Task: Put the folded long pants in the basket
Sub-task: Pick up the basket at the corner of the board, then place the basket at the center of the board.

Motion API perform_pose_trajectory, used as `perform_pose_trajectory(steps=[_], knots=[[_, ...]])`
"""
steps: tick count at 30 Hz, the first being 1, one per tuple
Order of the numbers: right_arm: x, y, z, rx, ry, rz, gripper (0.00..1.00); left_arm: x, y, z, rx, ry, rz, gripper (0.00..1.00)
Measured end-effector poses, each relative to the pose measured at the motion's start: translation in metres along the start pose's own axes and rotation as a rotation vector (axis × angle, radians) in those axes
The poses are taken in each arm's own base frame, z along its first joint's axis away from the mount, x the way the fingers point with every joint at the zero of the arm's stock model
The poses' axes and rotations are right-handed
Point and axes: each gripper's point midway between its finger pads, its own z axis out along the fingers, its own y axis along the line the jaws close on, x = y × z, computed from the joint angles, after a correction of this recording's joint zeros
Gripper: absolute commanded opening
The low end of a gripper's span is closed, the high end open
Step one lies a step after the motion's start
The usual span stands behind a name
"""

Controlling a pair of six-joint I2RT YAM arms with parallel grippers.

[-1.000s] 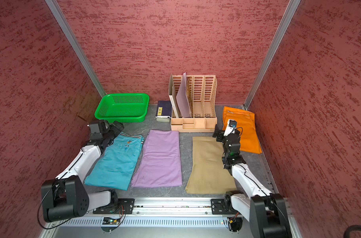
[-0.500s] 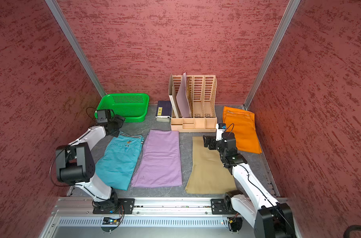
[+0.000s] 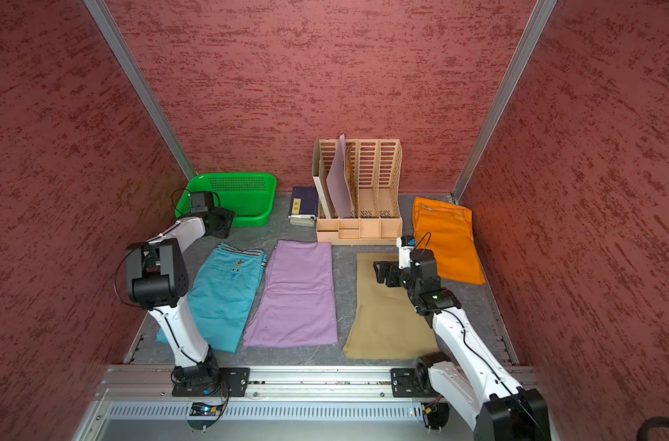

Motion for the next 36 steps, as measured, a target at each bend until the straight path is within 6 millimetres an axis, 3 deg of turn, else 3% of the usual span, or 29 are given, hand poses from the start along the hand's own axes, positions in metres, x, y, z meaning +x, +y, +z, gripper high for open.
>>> perform_pose_trajectory(steps=[7, 14, 20, 24, 30, 36], knots=[[0.006, -0.001, 0.003, 0.003, 0.025, 0.008, 0.88, 0.001, -0.015, -0.007, 0.019, 0.004, -0.054, 0.0], [0.007, -0.002, 0.005, 0.005, 0.031, 0.015, 0.88, 0.0, -0.015, -0.028, 0.013, -0.02, -0.09, 0.0], [0.008, -0.003, 0.007, 0.008, 0.036, 0.024, 0.89, 0.019, -0.025, -0.103, 0.063, -0.03, -0.113, 0.0], [0.01, -0.005, 0.011, 0.011, 0.046, 0.029, 0.89, 0.049, 0.001, -0.149, 0.04, -0.011, -0.14, 0.0], [0.009, -0.005, 0.014, 0.008, 0.043, 0.031, 0.89, 0.102, 0.059, -0.193, -0.018, 0.023, -0.142, 0.0], [0.008, -0.004, 0.014, 0.007, 0.04, 0.036, 0.89, 0.138, 0.072, -0.226, 0.031, 0.041, -0.109, 0.0]])
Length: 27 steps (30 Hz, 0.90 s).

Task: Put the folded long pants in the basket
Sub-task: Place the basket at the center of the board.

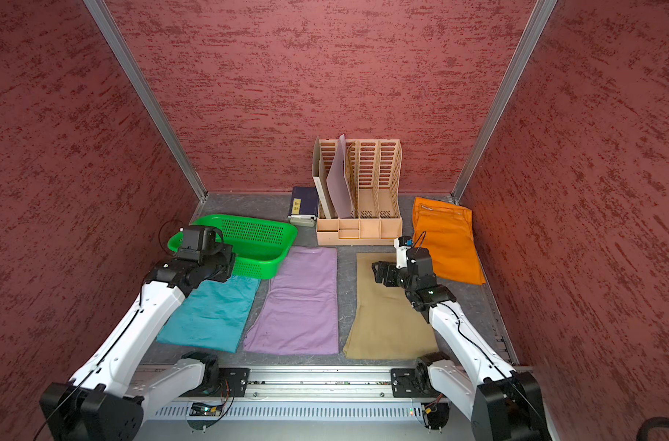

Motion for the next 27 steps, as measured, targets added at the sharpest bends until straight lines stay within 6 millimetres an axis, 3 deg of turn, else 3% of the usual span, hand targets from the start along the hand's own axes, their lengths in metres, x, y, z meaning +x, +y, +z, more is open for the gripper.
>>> perform_pose_trajectory(steps=[7, 14, 18, 22, 23, 27], knots=[[-0.001, 0.001, -0.001, -0.002, -0.007, 0.0, 0.89, 0.011, 0.003, -0.003, 0.001, 0.019, -0.001, 0.0], [-0.002, 0.001, -0.002, -0.003, -0.01, 0.004, 0.89, 0.025, 0.004, -0.037, 0.056, 0.05, 0.026, 0.0], [-0.002, 0.001, -0.002, -0.003, -0.01, 0.005, 0.89, 0.035, 0.016, -0.052, 0.07, 0.088, 0.034, 0.0], [-0.002, 0.001, -0.002, -0.003, -0.009, 0.005, 0.89, 0.055, 0.038, -0.052, 0.047, 0.13, 0.07, 0.0], [-0.002, 0.001, -0.002, -0.003, -0.008, 0.005, 0.89, 0.063, 0.044, -0.05, 0.036, 0.141, 0.085, 0.13], [0.0, 0.0, 0.0, 0.0, 0.0, 0.009, 0.9, 0.094, 0.075, -0.032, -0.035, 0.195, 0.15, 0.88]])
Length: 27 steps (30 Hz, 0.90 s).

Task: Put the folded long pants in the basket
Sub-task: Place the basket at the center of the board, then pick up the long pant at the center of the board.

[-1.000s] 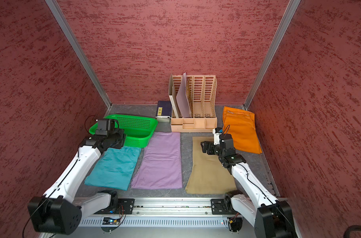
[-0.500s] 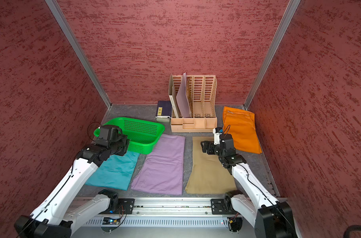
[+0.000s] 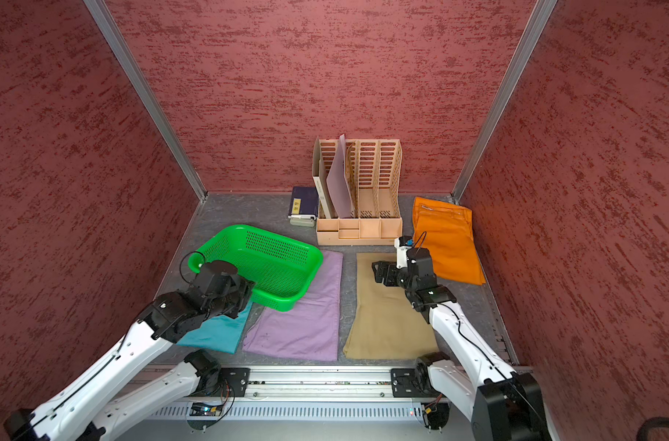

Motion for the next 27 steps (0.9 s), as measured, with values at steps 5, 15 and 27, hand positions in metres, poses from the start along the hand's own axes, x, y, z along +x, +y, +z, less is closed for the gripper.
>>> perform_pose_trajectory(steps=[5, 15, 27], knots=[[0.007, -0.003, 0.003, 0.011, 0.031, 0.016, 0.91, 0.034, 0.029, 0.025, -0.131, 0.087, 0.105, 1.0], [0.005, -0.013, 0.01, 0.09, 0.114, 0.075, 0.91, 0.06, -0.001, -0.032, 0.056, 0.251, 0.483, 1.0], [0.012, -0.021, -0.001, 0.187, 0.19, 0.227, 0.86, 0.13, -0.103, -0.059, 0.298, 0.415, 0.996, 0.86]])
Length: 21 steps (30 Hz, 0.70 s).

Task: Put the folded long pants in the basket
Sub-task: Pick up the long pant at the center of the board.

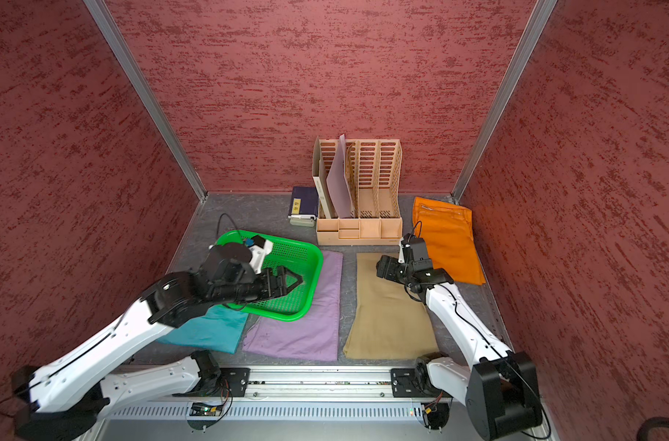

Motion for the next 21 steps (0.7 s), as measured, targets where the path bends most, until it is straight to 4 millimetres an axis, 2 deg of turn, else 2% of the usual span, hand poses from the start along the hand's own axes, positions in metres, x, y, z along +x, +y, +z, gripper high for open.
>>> perform_pose_trajectory(steps=[4, 7, 10, 12, 15, 19, 21], knots=[[0.014, -0.007, 0.012, 0.026, 0.078, 0.039, 0.81, -0.001, -0.023, 0.07, 0.002, 0.151, 0.096, 0.86], [0.025, -0.012, 0.03, 0.053, 0.16, 0.073, 0.79, 0.006, -0.025, 0.116, -0.008, 0.262, 0.136, 0.86], [0.033, -0.018, 0.042, 0.078, 0.21, 0.1, 0.77, 0.011, -0.023, 0.149, -0.01, 0.337, 0.162, 0.86], [0.034, -0.02, 0.048, 0.095, 0.226, 0.111, 0.74, 0.012, -0.022, 0.163, 0.001, 0.371, 0.166, 0.86], [0.024, -0.022, 0.056, 0.123, 0.22, 0.132, 0.7, 0.007, -0.013, 0.179, 0.015, 0.399, 0.145, 0.86], [0.005, -0.024, 0.069, 0.153, 0.205, 0.155, 0.68, -0.002, 0.003, 0.191, 0.006, 0.409, 0.111, 0.86], [-0.001, -0.024, 0.077, 0.165, 0.21, 0.169, 0.66, -0.005, 0.005, 0.191, 0.009, 0.406, 0.104, 0.86]])
